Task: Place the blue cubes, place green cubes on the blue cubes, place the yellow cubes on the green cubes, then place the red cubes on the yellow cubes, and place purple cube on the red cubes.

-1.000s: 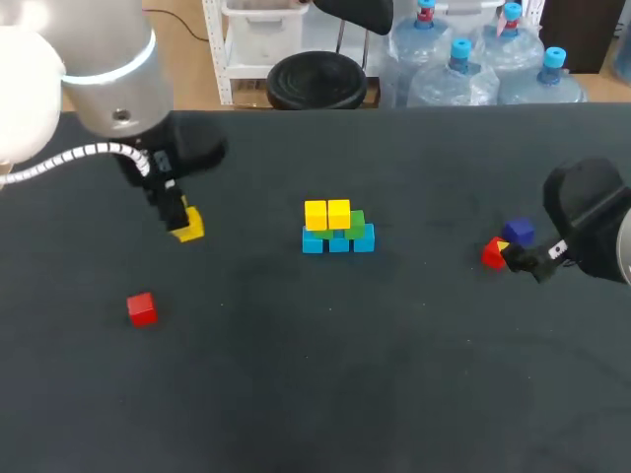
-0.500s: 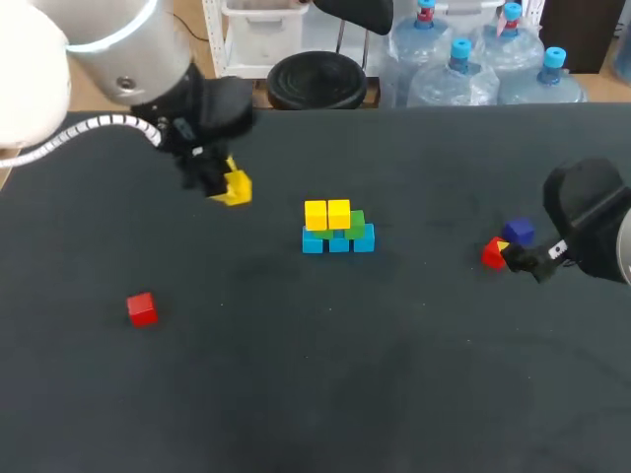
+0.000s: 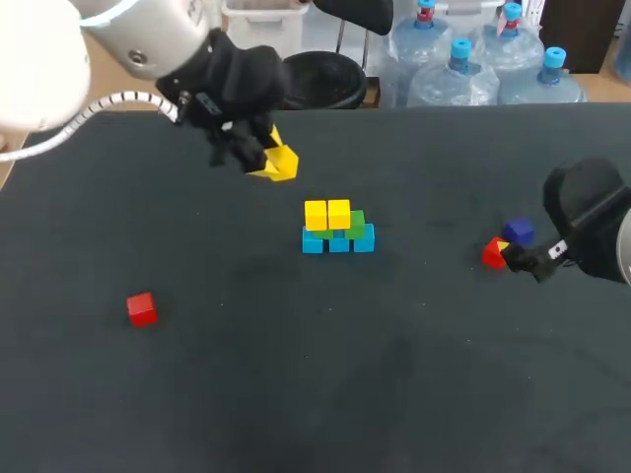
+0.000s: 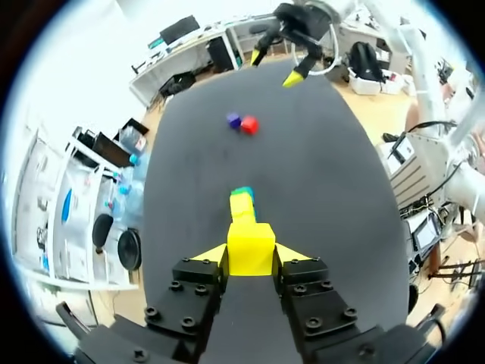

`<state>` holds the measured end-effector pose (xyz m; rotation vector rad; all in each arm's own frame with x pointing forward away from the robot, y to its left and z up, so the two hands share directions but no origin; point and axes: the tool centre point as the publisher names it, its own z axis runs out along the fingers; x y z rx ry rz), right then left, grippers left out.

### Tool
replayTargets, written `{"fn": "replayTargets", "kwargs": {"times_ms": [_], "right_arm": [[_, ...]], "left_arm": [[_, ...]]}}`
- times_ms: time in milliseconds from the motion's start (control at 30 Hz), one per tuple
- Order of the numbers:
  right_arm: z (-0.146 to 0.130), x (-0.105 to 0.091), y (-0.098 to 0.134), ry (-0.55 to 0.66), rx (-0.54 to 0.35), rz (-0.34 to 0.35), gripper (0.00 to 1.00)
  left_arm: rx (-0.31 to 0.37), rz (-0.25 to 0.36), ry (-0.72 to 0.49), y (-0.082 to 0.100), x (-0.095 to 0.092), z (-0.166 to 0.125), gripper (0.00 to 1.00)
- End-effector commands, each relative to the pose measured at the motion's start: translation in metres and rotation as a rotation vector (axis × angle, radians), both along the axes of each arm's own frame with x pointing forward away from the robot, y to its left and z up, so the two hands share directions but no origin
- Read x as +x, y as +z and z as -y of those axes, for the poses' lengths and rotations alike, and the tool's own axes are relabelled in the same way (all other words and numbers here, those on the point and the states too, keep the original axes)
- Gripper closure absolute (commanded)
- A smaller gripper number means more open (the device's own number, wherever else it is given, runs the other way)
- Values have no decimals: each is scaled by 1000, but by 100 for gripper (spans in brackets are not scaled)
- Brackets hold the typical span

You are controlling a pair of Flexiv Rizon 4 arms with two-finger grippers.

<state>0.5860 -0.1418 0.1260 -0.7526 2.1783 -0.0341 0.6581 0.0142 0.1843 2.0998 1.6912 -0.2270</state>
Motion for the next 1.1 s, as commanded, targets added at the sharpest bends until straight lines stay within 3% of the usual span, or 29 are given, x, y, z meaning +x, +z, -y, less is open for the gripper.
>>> {"fn": "replayTargets", "kwargs": {"times_ms": [33,333,667,1100], "right_arm": [[1,0,-2,1,6,8,0],[1,0,-2,1,6,8,0],[1,0,-2,1,6,8,0],[1,0,-2,1,6,8,0]], "left_arm": [[-42,-15,-39,3,-3,9,100],[-64,-2,-129,9,-13,36,100],[-57,25,-187,10,-3,65,100],[-102,56,-249,22,7,96,100]]}}
